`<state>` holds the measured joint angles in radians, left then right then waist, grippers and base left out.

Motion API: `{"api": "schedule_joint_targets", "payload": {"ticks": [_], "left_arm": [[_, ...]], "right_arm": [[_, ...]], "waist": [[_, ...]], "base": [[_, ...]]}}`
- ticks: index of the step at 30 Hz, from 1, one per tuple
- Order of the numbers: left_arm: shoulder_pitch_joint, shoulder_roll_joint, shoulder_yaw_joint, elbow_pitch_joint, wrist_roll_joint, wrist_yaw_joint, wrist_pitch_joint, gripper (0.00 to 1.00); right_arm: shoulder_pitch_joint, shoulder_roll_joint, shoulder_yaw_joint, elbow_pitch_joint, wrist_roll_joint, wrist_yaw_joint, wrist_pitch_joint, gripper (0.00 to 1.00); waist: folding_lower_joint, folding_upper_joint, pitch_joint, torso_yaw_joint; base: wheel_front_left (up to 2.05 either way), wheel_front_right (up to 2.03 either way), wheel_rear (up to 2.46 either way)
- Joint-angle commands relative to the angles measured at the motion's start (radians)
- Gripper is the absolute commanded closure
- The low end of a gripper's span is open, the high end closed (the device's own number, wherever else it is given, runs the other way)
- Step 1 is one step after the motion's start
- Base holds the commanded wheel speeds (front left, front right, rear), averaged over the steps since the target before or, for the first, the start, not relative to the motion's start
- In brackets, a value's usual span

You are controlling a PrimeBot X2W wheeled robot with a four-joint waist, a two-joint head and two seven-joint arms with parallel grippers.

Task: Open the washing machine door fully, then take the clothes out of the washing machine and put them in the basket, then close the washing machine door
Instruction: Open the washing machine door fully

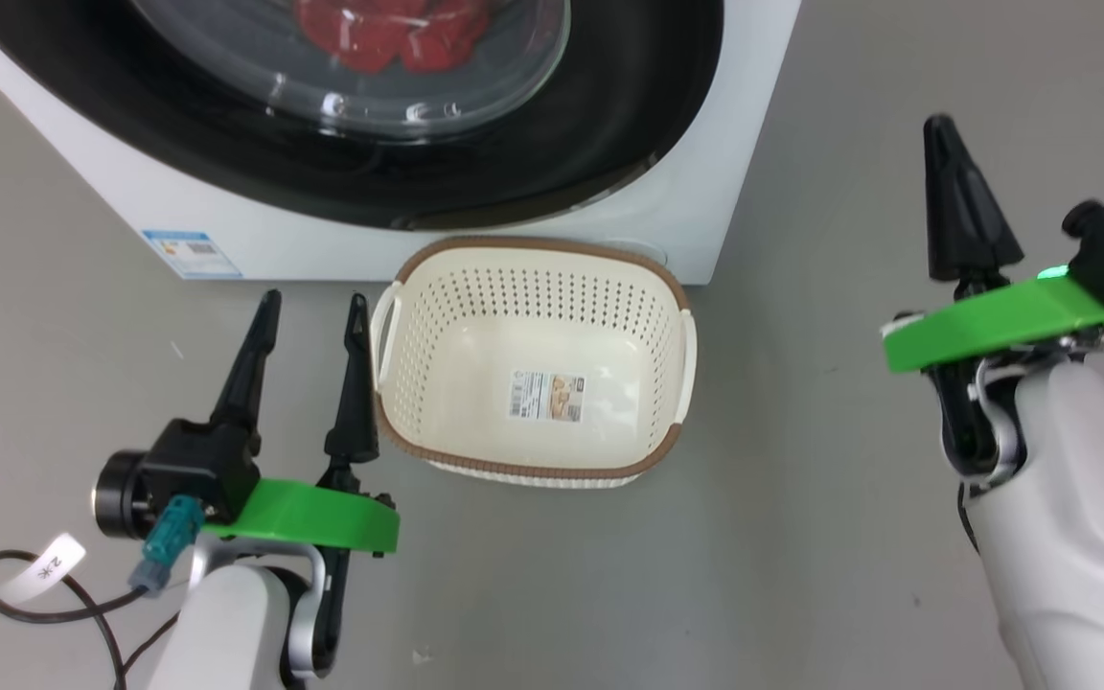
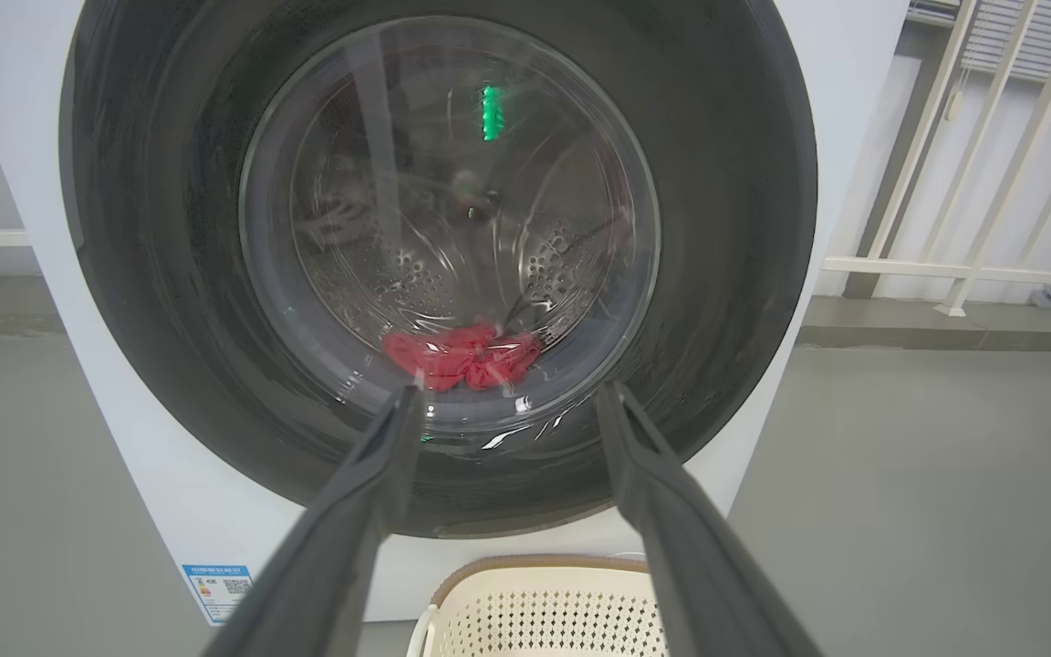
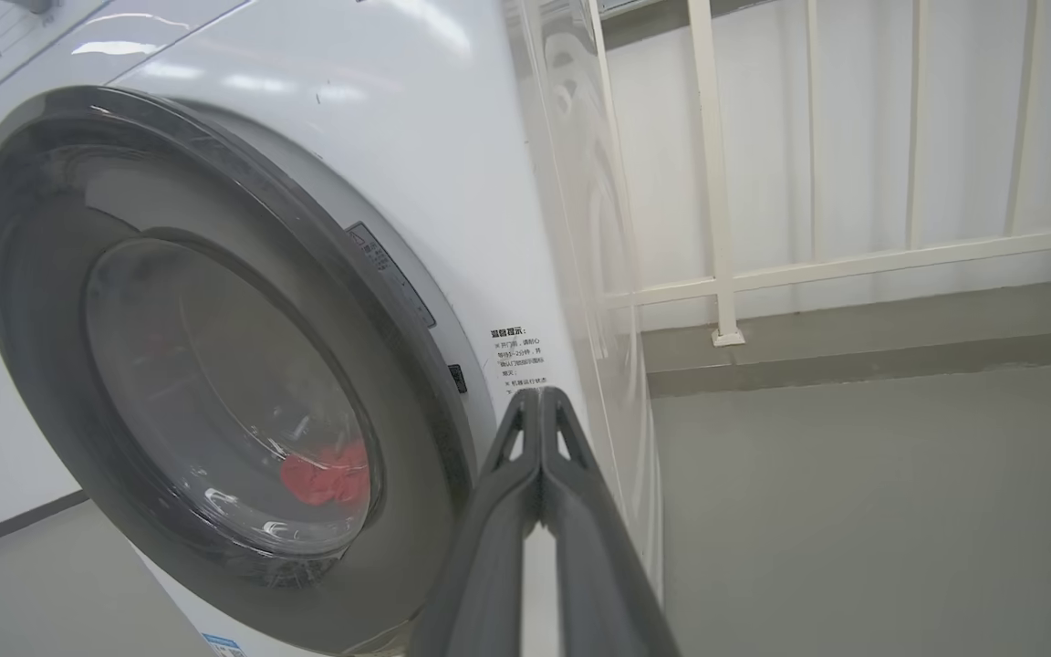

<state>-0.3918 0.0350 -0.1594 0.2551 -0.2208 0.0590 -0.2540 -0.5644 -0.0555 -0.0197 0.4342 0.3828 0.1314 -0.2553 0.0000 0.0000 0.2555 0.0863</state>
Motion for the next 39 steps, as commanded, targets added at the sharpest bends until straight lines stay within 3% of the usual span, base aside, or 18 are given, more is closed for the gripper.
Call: {"api": "schedule_joint_targets", "payload": {"ticks": [1,9,15,23,28,39], "left_arm": [[-0.027,0.016,0.026,-0.037,-0.008,0.009,-0.008,0.00],[-0.026,0.016,0.006,-0.074,-0.017,0.017,-0.008,0.00],[-0.030,0.019,0.000,-0.101,-0.022,0.016,-0.005,0.00],[-0.045,0.021,-0.003,-0.116,-0.024,0.018,-0.005,0.00],[-0.054,0.021,-0.006,-0.112,-0.022,0.019,-0.006,0.00],[-0.070,0.019,-0.011,-0.108,-0.030,0.019,-0.007,0.00]], "right_arm": [[-0.045,0.005,0.020,-0.010,0.033,-0.001,-0.006,1.00],[-0.173,0.005,0.048,0.093,0.289,-0.001,-0.006,1.00],[-0.276,0.005,0.038,0.157,0.411,-0.001,0.036,1.00],[-0.397,-0.029,0.044,0.177,0.548,-0.001,0.196,1.00],[-0.453,-0.047,0.051,0.159,0.685,-0.001,0.360,1.00],[-0.552,-0.099,0.044,0.142,0.830,-0.001,0.580,1.00]], "waist": [[0.0000,0.0000,0.028,0.014],[0.0000,0.0000,0.071,0.021],[0.0000,0.0000,0.106,0.029],[0.0000,0.0000,0.168,0.048],[0.0000,0.0000,0.200,0.060],[0.0000,0.0000,0.248,0.088]], "base": [[0.00,0.00,0.00],[0.00,0.00,0.00],[0.00,0.00,0.00],[0.00,0.00,0.00],[0.00,0.00,0.00],[0.00,0.00,0.00]]}}
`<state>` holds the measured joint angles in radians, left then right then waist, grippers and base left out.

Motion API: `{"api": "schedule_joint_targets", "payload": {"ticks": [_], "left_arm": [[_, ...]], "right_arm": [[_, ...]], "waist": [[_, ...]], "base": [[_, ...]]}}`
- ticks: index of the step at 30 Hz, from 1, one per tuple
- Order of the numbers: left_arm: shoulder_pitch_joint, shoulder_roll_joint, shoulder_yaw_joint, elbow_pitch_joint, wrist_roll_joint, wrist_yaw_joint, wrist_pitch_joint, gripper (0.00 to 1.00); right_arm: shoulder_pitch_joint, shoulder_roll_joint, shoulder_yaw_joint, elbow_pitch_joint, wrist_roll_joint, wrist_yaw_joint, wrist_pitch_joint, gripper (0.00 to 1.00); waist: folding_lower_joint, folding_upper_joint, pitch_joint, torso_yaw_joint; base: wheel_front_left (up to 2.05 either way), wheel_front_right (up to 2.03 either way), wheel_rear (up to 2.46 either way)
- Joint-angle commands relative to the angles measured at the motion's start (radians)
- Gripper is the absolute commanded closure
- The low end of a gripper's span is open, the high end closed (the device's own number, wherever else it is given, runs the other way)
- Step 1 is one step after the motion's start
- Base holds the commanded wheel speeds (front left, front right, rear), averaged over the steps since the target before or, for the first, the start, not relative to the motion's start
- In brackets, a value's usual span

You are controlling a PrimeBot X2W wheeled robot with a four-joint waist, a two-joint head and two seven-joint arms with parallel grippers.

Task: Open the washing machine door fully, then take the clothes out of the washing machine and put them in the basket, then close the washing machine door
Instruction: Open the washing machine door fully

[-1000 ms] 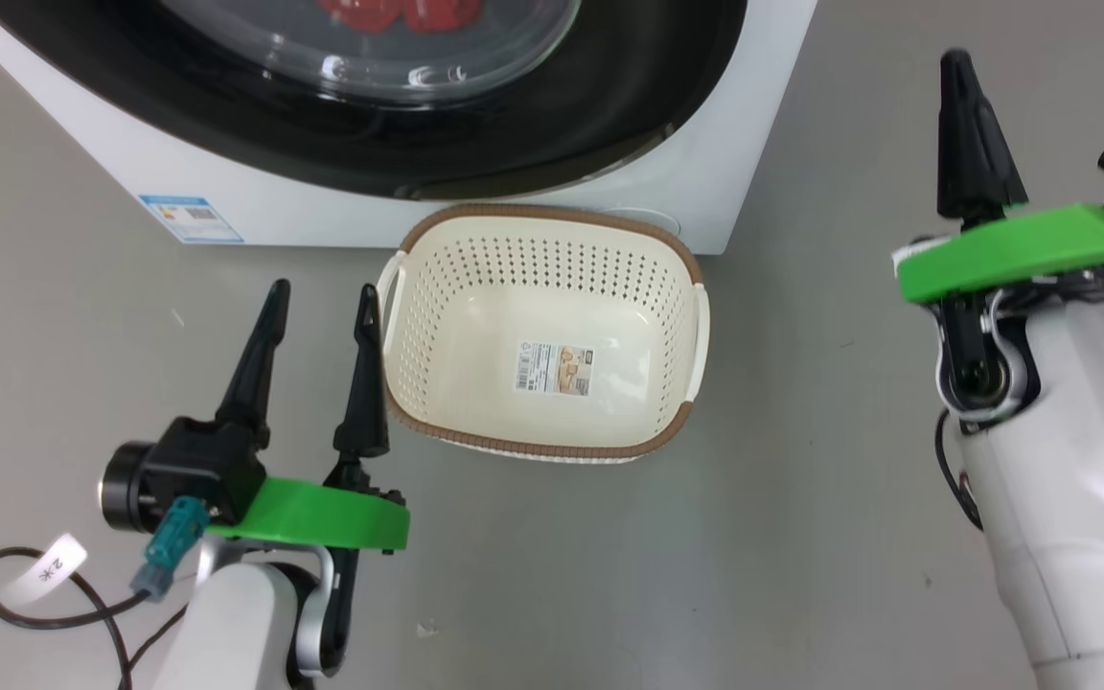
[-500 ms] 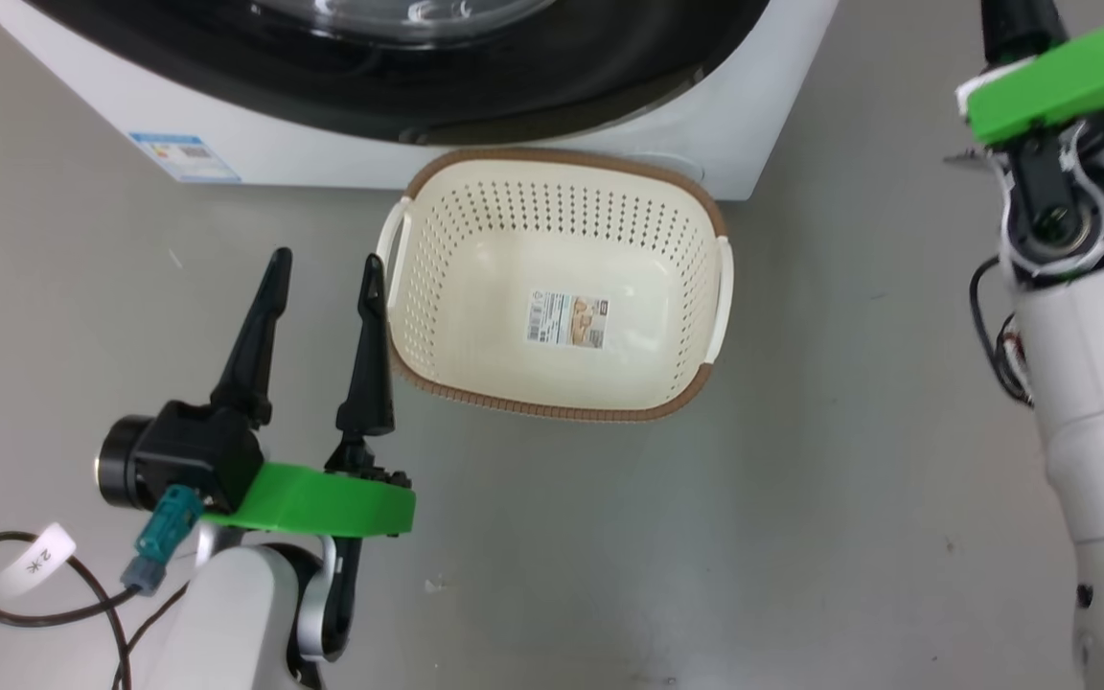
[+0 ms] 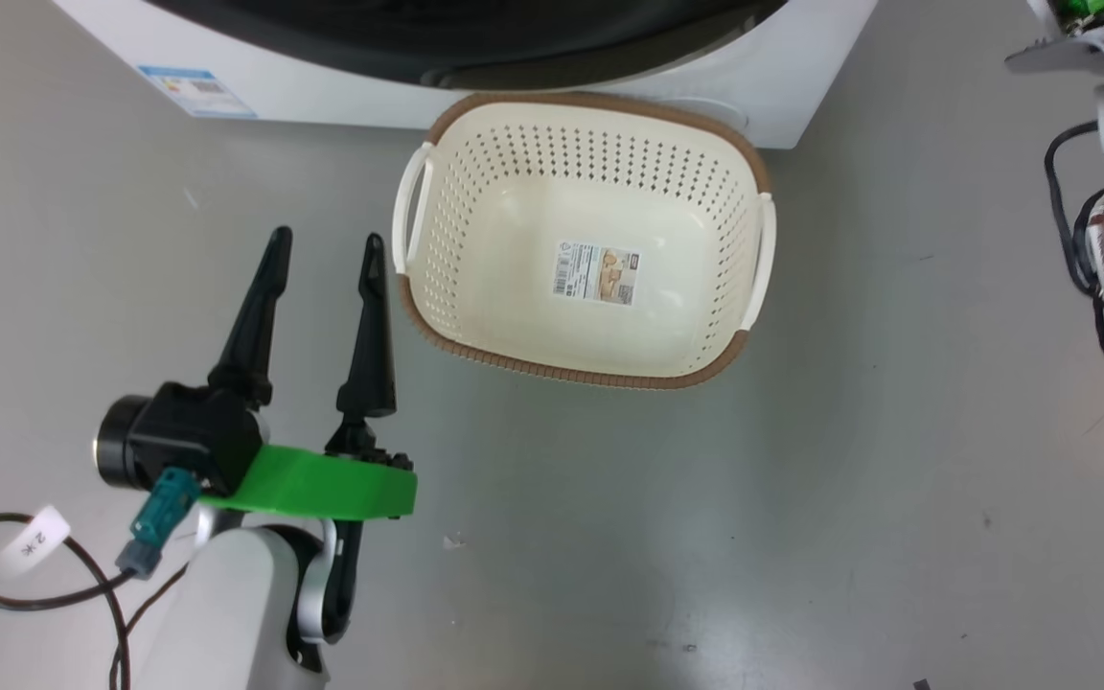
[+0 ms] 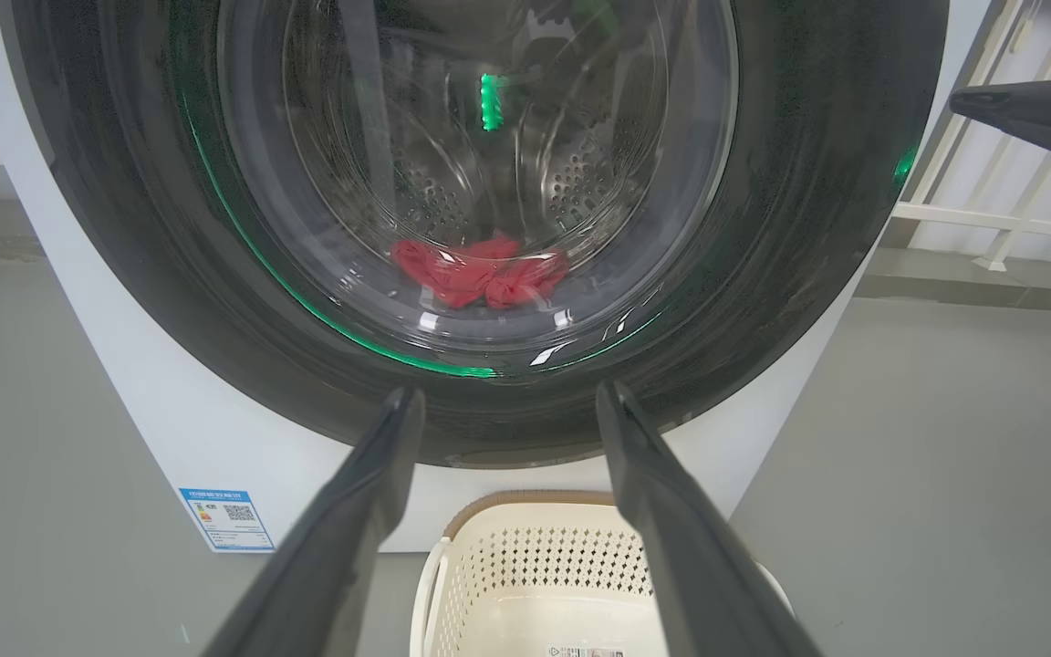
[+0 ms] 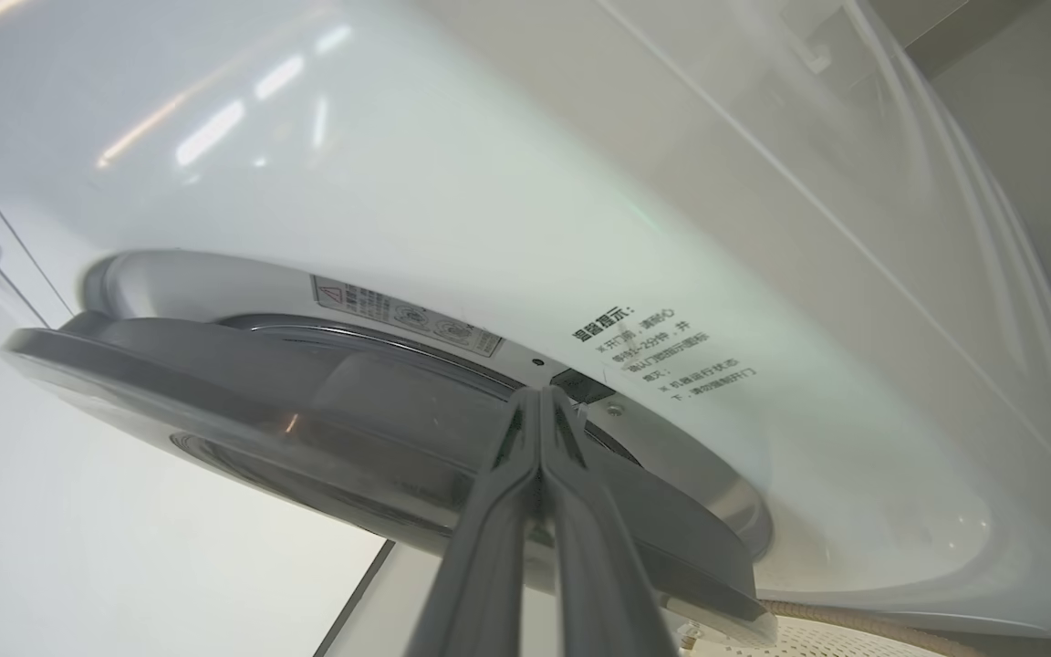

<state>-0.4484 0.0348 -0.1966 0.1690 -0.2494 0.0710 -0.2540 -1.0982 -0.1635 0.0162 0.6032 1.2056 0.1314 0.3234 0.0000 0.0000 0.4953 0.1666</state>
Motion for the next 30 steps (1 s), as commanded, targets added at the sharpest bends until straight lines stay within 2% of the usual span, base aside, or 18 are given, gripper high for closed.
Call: {"api": "schedule_joint_targets", "payload": {"ticks": [1,30], "left_arm": [[-0.014,0.019,0.027,-0.022,-0.004,0.006,-0.007,0.00],[-0.040,0.016,0.004,-0.021,-0.032,0.004,-0.008,0.00]], "right_arm": [[-0.030,0.006,0.010,-0.020,0.005,-0.001,0.012,1.00],[-0.192,0.017,0.019,0.099,0.000,-0.001,0.164,1.00]], "waist": [[0.0000,0.0000,0.014,0.010],[0.0000,0.0000,0.065,0.079]], "base": [[0.00,0.00,0.00],[0.00,0.00,0.00]]}}
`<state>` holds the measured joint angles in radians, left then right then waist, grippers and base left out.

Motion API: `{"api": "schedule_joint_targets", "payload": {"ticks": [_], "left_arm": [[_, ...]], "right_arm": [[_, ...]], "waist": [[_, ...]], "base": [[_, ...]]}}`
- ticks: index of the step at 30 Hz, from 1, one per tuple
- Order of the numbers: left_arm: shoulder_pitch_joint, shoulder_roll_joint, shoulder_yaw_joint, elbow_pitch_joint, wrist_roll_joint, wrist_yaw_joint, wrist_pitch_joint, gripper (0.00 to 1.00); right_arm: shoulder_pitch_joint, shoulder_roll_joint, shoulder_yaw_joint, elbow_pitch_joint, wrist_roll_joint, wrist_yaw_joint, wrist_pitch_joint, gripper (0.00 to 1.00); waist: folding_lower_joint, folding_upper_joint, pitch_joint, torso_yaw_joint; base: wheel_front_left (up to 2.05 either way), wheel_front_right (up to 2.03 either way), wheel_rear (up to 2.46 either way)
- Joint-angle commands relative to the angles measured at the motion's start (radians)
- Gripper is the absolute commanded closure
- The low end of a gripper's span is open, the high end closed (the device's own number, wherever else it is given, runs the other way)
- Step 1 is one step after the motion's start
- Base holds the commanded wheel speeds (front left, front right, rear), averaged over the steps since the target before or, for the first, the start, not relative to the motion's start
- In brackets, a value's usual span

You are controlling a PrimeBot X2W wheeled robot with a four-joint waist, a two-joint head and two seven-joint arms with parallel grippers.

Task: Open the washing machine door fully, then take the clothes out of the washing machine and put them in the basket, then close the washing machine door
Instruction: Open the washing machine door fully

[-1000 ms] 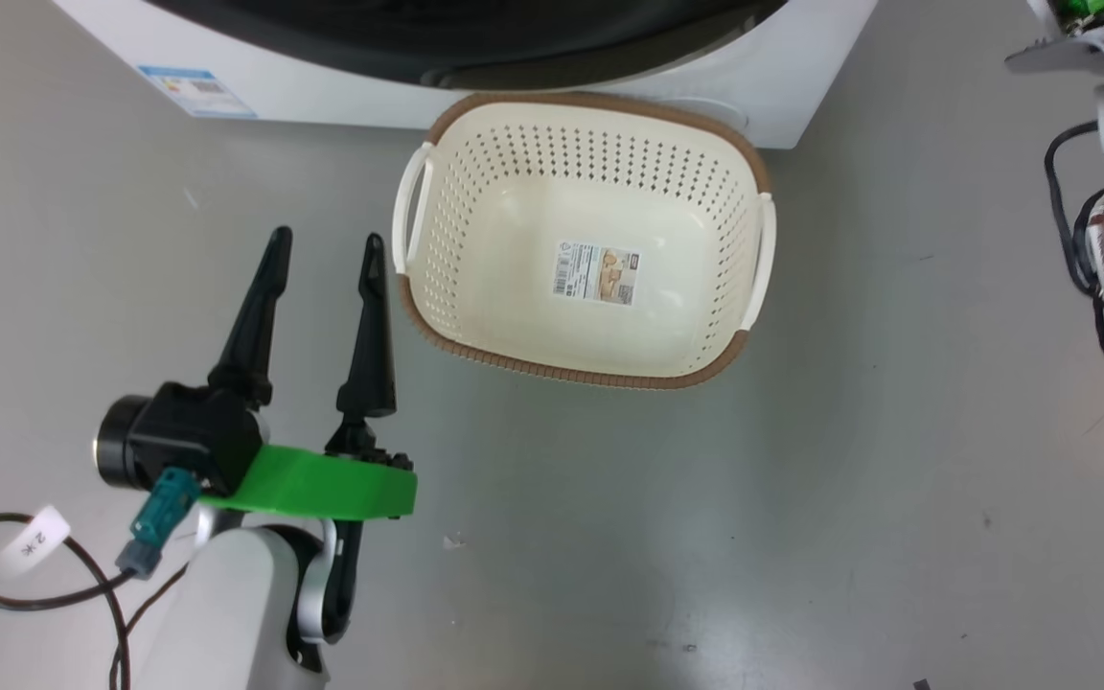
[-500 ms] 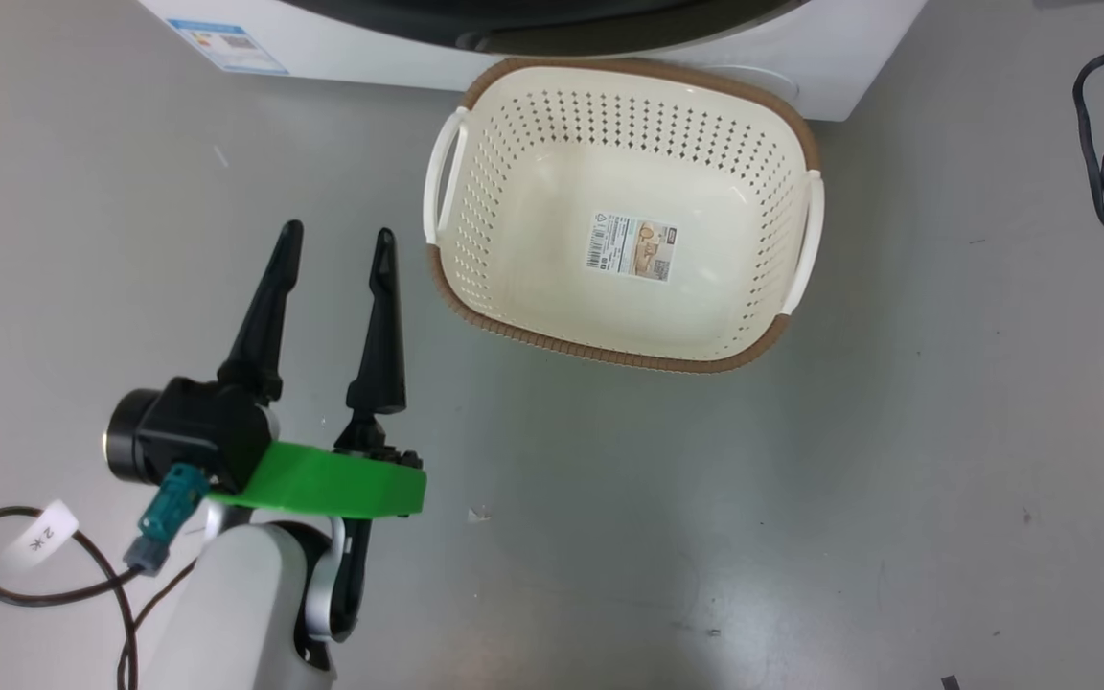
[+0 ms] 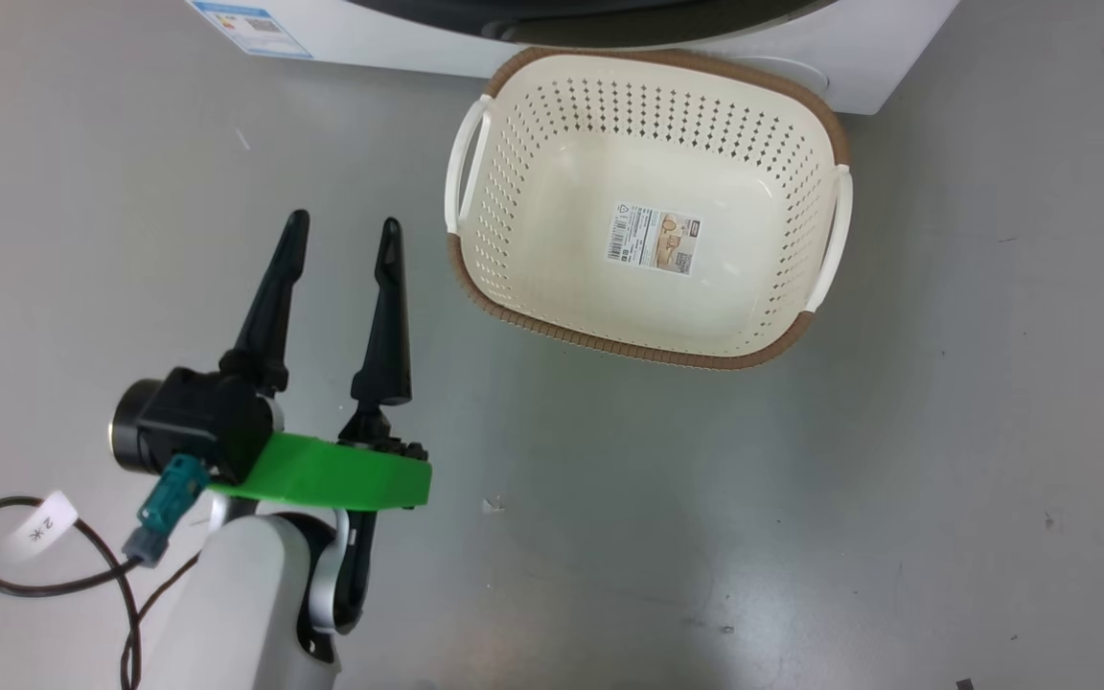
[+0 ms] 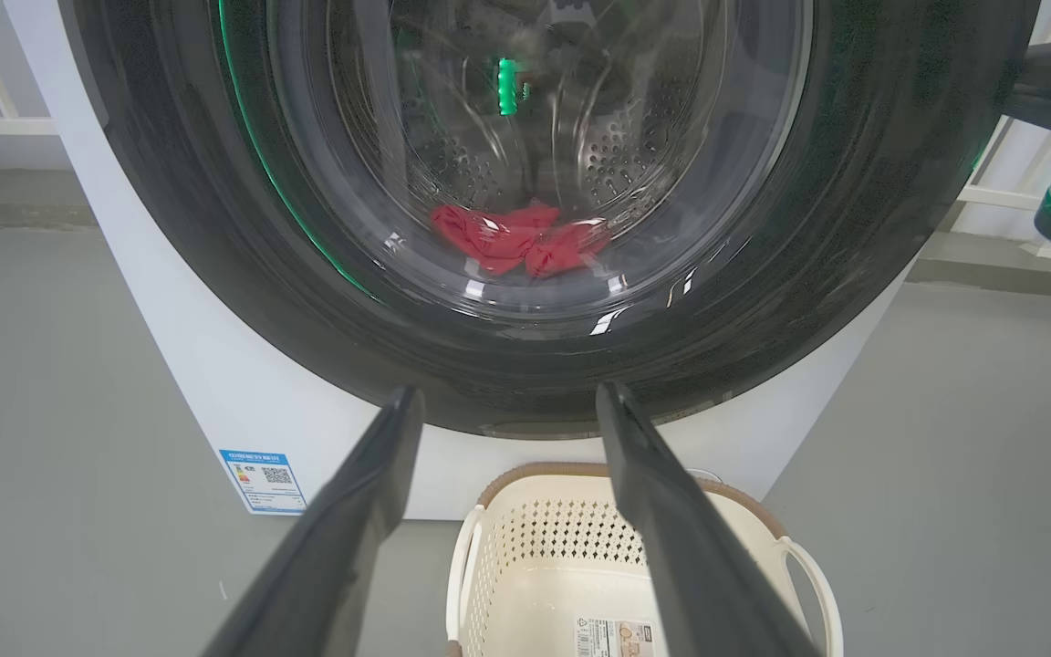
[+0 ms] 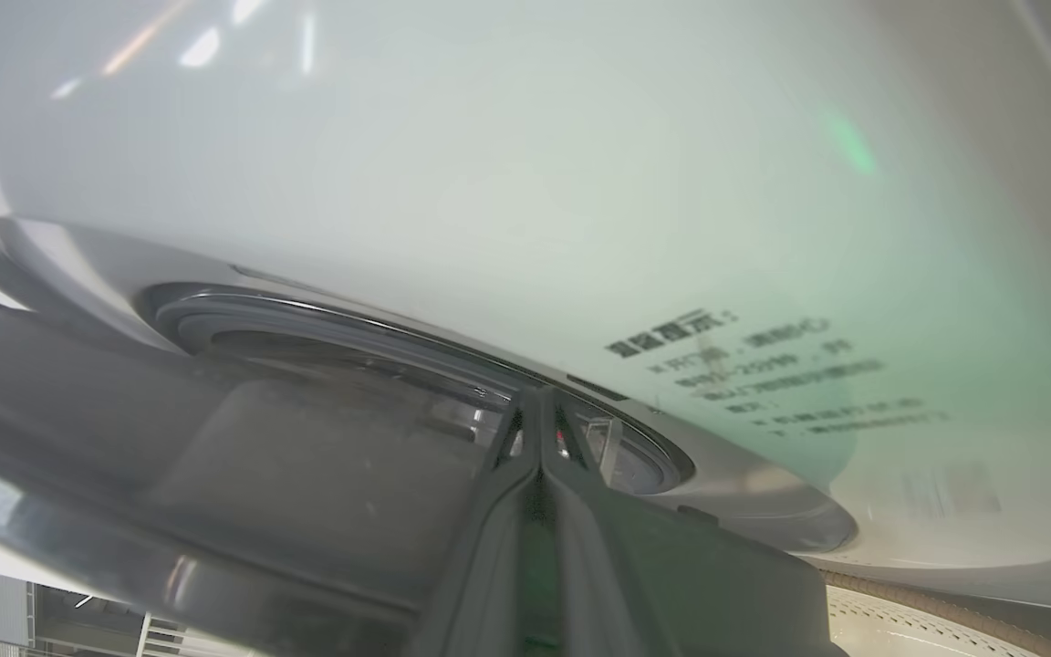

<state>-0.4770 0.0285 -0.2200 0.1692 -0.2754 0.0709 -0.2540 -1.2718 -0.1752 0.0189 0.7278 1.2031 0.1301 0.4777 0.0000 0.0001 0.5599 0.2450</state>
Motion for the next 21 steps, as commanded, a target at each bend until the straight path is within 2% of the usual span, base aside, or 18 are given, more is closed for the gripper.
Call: {"api": "schedule_joint_targets", "payload": {"ticks": [1,21], "left_arm": [[-0.012,0.022,0.027,-0.022,-0.006,0.006,-0.008,0.00],[-0.004,0.022,0.021,-0.020,-0.010,0.012,-0.008,0.00]], "right_arm": [[-0.019,0.029,0.019,-0.027,0.005,0.001,0.021,1.00],[0.079,0.036,0.043,-0.092,0.019,0.001,0.120,1.00]], "waist": [[0.0000,-0.0001,0.000,0.000],[0.0000,-0.0001,-0.051,-0.006]], "base": [[0.00,0.00,0.00],[0.00,0.00,0.00]]}}
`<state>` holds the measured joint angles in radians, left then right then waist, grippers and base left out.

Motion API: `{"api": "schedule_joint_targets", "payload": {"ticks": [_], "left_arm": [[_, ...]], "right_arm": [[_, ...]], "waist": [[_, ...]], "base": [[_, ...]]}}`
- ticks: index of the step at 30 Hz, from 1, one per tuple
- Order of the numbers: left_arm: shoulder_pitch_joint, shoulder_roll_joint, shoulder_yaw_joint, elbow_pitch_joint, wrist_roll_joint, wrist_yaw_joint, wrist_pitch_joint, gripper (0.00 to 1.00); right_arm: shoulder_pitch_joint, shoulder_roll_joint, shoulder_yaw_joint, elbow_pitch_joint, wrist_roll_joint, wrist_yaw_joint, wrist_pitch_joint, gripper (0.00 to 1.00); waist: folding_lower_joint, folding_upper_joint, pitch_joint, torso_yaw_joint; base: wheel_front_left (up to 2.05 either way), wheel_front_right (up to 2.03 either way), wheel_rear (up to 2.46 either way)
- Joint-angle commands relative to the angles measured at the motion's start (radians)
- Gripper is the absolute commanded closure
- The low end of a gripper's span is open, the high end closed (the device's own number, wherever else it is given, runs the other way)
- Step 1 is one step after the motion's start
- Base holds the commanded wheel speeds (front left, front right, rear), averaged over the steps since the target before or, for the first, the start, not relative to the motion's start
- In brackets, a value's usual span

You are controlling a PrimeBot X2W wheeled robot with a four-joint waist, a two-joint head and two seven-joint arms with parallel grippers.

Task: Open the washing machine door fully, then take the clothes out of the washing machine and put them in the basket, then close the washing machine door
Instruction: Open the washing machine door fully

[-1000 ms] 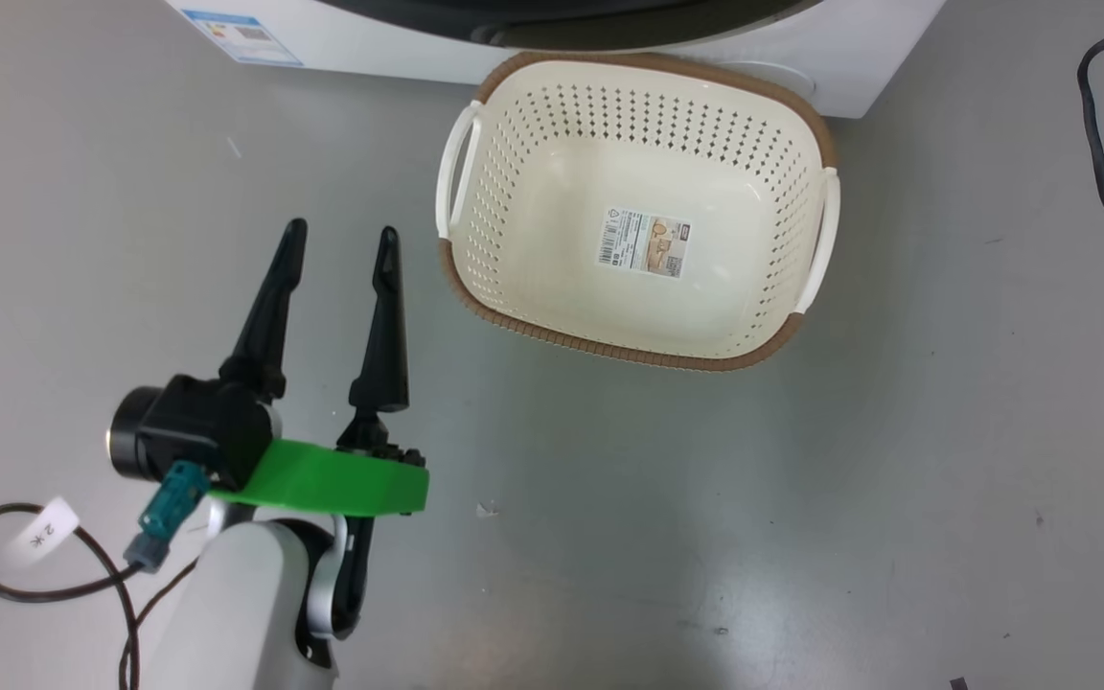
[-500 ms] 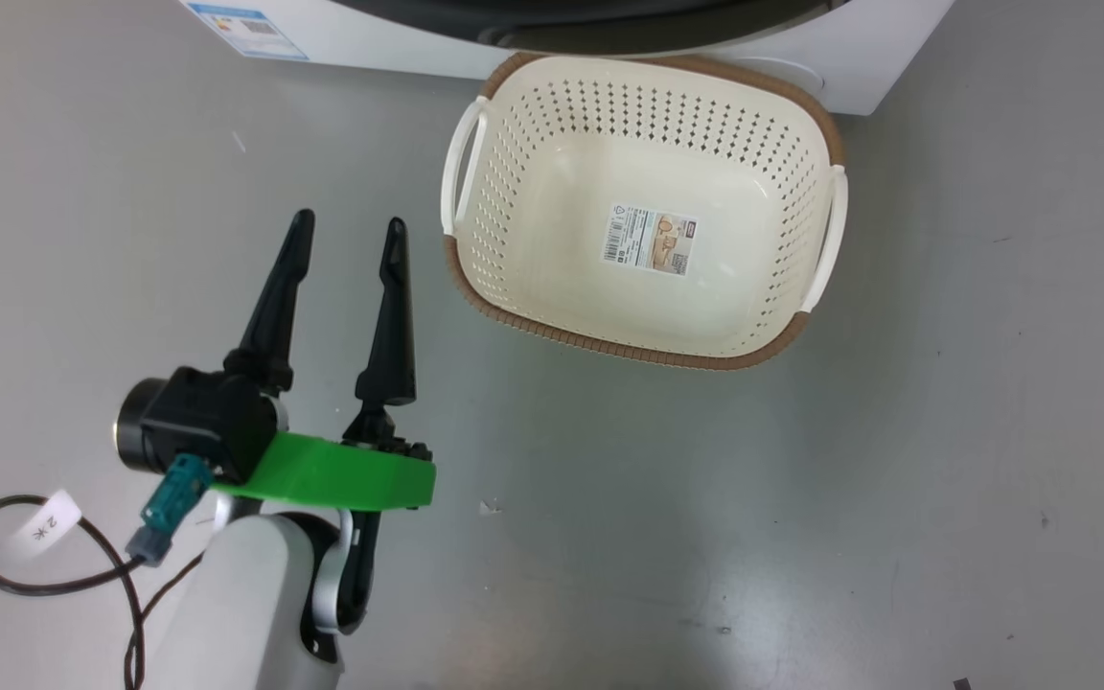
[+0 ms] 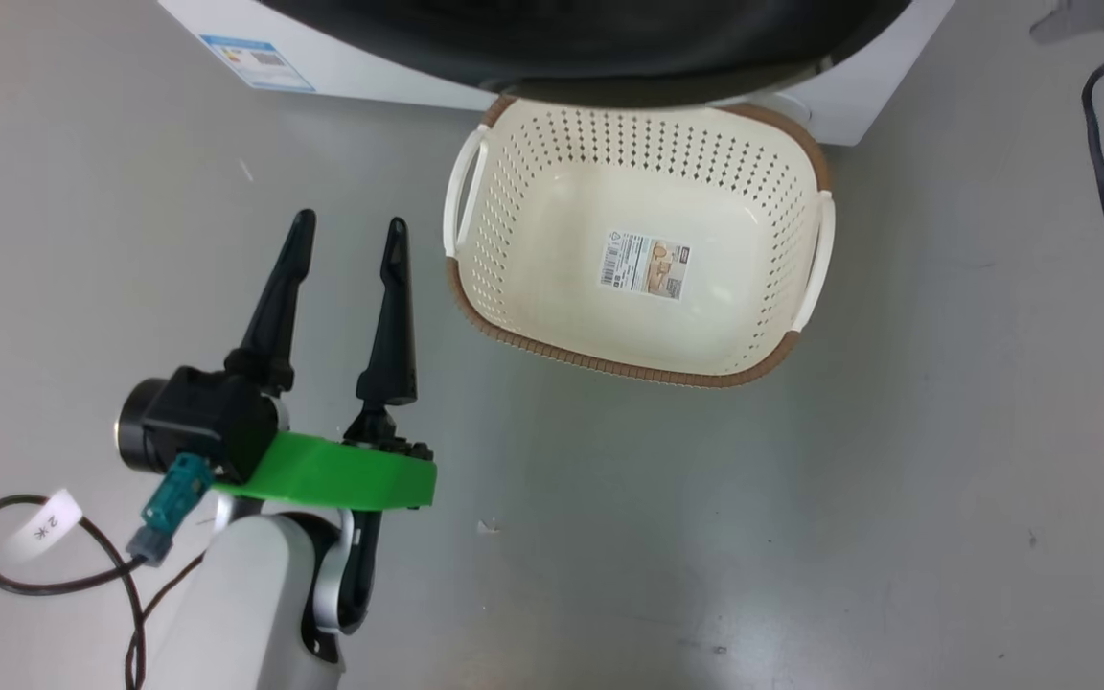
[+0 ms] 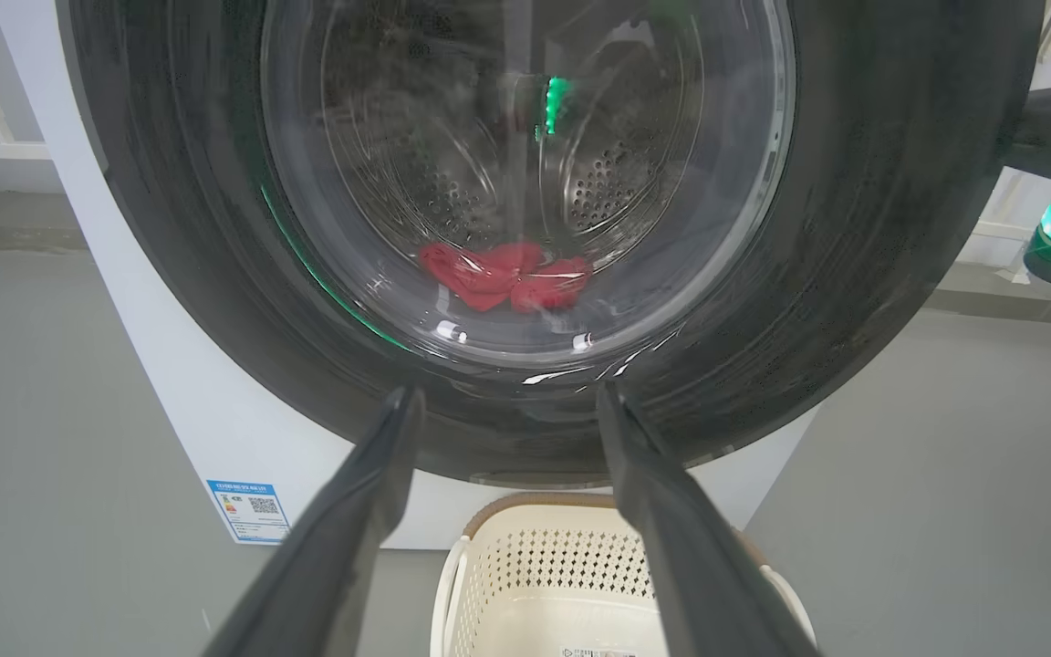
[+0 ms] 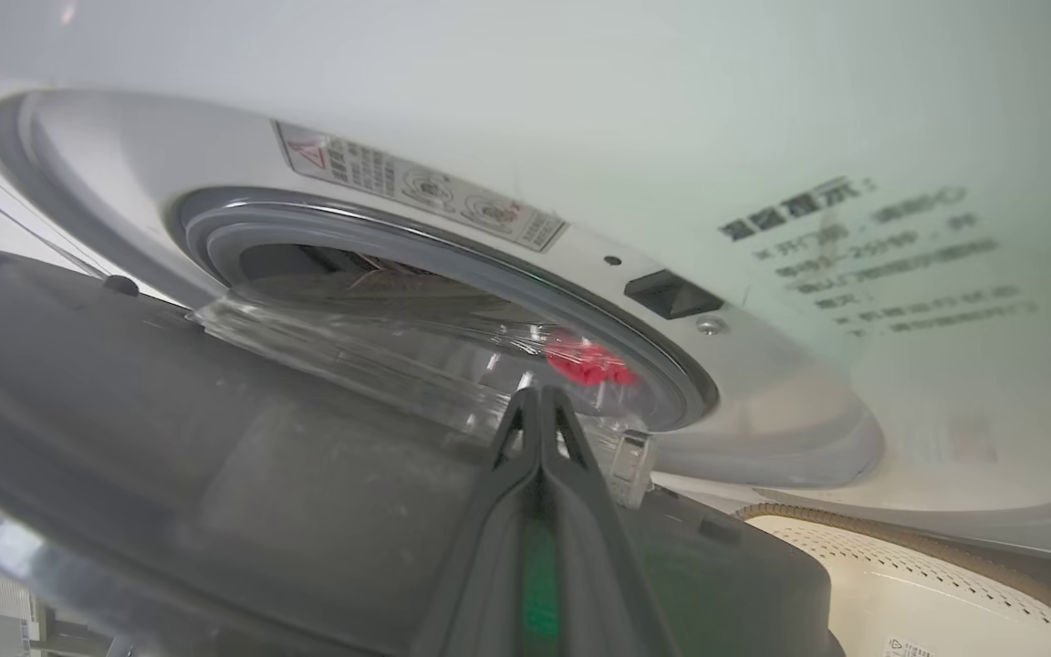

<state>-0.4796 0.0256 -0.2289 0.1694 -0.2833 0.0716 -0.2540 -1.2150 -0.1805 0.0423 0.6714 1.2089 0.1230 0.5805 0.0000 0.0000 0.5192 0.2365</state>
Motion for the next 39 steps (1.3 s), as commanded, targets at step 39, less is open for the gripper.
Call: {"api": "schedule_joint_targets", "payload": {"ticks": [39], "left_arm": [[0.154,0.025,0.011,-0.010,-0.016,0.053,-0.008,0.00]], "right_arm": [[0.580,0.067,-0.048,-0.360,0.050,0.008,0.116,1.00]], "waist": [[0.0000,0.0000,-0.289,0.094]], "base": [[0.00,0.00,0.00]]}}
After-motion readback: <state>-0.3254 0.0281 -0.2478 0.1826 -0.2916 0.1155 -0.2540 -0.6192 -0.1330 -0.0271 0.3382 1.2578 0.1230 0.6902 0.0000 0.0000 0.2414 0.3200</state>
